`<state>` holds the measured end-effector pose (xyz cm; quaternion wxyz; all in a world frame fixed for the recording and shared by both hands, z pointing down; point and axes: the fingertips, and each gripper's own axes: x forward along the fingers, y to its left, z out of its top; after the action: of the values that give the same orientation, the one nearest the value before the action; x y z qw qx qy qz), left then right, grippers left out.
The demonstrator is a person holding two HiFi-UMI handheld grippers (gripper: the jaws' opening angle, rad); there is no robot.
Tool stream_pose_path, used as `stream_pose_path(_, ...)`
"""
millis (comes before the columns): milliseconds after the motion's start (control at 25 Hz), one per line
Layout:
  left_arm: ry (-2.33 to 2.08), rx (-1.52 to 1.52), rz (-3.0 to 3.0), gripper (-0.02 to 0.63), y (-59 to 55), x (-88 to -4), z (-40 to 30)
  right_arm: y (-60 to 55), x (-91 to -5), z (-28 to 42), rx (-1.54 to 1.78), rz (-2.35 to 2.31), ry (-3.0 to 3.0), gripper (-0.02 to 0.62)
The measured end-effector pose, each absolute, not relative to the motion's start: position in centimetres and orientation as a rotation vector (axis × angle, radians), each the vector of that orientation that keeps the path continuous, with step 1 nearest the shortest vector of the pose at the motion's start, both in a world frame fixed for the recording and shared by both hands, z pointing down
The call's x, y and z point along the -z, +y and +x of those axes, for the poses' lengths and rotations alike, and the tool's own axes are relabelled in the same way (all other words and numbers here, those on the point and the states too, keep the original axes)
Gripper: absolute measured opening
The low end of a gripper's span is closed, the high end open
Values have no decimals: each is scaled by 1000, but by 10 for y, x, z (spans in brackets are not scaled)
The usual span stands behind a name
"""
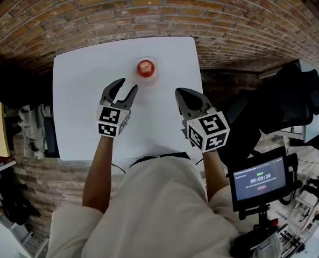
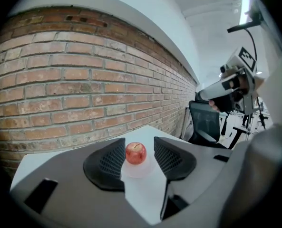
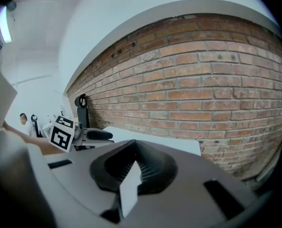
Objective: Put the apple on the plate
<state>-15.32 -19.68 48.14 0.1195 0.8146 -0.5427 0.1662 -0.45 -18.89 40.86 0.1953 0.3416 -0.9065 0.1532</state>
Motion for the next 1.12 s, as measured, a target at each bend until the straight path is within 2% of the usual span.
stream_pose_path(160, -1609, -448, 2394, 183, -188, -464, -155, -188, -395, -7, -395, 965, -2564, 5)
stream_pose_path(560, -1683, -287, 2418, 87, -164, -404, -170, -181, -361, -22, -302, 965, -2618, 5)
stream_pose_path(920, -1758, -293, 2432, 40, -144, -364, -180, -173, -341, -31, -226, 970, -2642, 5)
stream_pose_path(1000, -1796, -288, 2431, 9, -141, -353, -183, -172, -335, -33, -207, 976, -2650, 5)
stream_pose_path(1120, -1850, -289, 2437, 7, -135, -336, -184, -170, -325, -33, -185, 987, -2667, 5)
